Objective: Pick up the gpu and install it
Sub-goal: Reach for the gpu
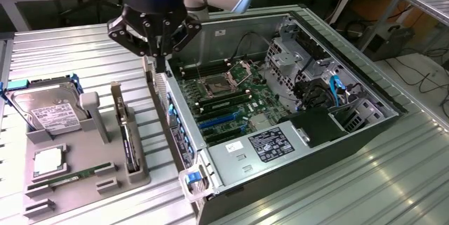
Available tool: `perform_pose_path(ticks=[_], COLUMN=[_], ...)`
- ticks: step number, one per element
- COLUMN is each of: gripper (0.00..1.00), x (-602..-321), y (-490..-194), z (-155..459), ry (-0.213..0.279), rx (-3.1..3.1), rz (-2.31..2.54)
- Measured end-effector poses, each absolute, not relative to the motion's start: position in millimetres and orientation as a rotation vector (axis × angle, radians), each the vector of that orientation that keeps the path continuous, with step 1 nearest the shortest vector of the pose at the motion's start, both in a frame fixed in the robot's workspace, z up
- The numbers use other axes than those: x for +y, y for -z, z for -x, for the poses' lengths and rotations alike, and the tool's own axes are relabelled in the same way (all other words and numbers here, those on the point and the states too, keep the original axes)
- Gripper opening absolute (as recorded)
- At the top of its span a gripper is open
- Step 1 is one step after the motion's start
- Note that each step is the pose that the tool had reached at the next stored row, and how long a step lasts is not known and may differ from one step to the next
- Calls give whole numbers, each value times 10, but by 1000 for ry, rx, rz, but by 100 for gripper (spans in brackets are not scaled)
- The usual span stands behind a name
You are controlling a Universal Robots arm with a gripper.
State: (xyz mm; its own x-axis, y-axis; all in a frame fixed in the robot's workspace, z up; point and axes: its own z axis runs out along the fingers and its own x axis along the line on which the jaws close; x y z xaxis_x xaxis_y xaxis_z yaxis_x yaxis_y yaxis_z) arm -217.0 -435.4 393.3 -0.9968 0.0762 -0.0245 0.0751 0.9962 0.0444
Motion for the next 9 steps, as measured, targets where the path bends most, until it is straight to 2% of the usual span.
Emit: perform_pose_path(ticks=[9], gripper=[11], x=[-4442], y=[-3855], z=[2648], ry=[-66], rx=[3112], rz=[-118])
